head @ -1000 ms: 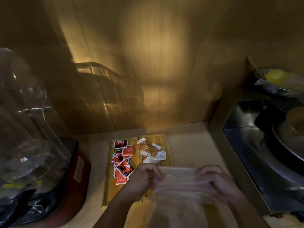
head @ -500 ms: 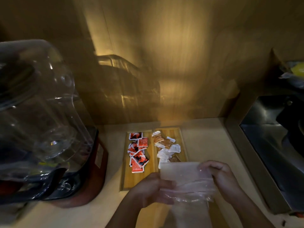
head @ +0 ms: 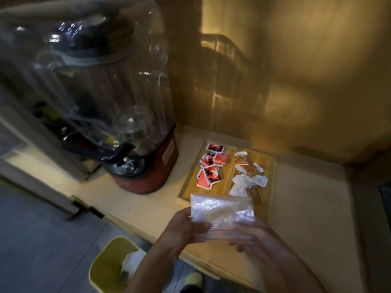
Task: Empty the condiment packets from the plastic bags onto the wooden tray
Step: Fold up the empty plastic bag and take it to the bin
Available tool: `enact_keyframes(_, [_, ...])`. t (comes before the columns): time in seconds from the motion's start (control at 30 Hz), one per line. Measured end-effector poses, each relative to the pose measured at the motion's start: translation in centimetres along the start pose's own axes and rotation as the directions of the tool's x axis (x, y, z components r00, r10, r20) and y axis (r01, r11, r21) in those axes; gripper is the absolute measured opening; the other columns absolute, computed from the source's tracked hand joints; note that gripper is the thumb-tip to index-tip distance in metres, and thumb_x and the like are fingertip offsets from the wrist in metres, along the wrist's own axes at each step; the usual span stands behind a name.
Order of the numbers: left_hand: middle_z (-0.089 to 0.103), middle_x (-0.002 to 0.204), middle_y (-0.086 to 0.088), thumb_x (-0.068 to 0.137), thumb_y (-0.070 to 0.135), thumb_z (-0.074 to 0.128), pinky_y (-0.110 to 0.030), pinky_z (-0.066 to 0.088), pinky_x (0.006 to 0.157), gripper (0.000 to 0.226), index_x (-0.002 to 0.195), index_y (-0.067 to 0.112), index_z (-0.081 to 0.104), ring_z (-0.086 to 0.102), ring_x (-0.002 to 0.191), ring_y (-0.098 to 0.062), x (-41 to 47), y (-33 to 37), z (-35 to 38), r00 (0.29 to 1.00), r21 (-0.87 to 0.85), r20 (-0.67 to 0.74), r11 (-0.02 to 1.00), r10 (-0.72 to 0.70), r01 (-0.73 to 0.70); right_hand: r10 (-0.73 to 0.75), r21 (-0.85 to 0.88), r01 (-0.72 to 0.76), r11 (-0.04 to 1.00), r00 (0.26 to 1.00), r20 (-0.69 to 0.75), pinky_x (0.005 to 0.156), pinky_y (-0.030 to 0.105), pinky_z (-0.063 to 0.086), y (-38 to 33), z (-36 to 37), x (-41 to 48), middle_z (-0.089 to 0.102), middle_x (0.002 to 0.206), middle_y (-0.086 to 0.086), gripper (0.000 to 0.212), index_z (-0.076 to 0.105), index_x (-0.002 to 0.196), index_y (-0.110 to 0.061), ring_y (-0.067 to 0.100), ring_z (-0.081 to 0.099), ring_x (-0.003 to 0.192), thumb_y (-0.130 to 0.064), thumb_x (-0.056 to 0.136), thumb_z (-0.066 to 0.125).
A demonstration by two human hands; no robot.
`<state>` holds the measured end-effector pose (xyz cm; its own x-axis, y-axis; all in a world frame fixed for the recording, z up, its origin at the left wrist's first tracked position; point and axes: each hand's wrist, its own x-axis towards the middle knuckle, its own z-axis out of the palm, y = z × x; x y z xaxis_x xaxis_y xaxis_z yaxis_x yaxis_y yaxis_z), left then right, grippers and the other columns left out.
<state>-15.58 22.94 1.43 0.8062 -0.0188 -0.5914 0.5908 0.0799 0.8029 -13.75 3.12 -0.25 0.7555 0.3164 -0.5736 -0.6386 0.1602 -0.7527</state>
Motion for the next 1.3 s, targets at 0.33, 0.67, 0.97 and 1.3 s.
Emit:
enact_keyframes(0.33, [0.046,0.067,-0.013,0.083,0.002,0.063,-0.022,0.047,0.039,0.007,0.086,0.005,0.057,0.047,0.051,-0.018,-7.3,-6.2,-8.1,0.927,-0.32,-0.342,0.947,-0.154,0.039,-0.082,-0.231,0.096,0.968,0.994,0.07,0.038,0.019,0.041,4.4,10.0,3.0,0.064,0.061,0.004,0.038,0.061,0.09,-0.007,0.009,0.055,0.044,-0.004,0.052,0.066])
enact_keyframes(0.67, [0.055,0.069,-0.014,0.083,-0.001,0.062,-0.036,0.05,0.056,0.021,0.088,0.016,0.049,0.055,0.061,-0.021,-8.9,-11.9,-16.2,0.583,-0.28,-0.808,0.926,-0.085,-0.252,-0.273,-0.681,0.279,0.677,0.954,0.119,0.046,0.021,0.048,11.5,21.1,5.9,0.064,0.097,0.008,0.029,0.041,0.087,-0.03,0.027,0.061,0.065,-0.013,0.08,0.064])
enact_keyframes(0.97, [0.063,0.081,-0.008,0.087,0.001,0.055,-0.036,0.049,0.066,0.024,0.071,0.019,0.058,0.059,0.08,-0.027,-4.1,-19.4,-24.6,0.52,-0.292,-0.836,0.944,-0.175,-0.151,-0.159,-0.815,0.279,0.508,0.96,0.23,0.07,0.035,0.05,18.9,28.0,13.2,0.064,0.094,0.003,0.026,0.053,0.074,-0.048,0.028,0.062,0.087,-0.025,0.087,0.052])
enact_keyframes(1.3, [0.061,0.111,-0.003,0.094,0.017,0.045,-0.031,0.049,0.08,0.019,0.109,0.014,0.058,0.06,0.096,-0.021,5.1,-31.5,-29.5,0.515,0.037,-0.856,0.988,-0.048,0.153,-0.021,-0.933,0.184,0.31,0.982,0.186,0.076,0.032,0.047,32.0,26.6,24.7,0.067,0.111,0.013,0.024,0.061,0.11,-0.021,0.03,0.063,0.098,-0.026,0.089,0.049])
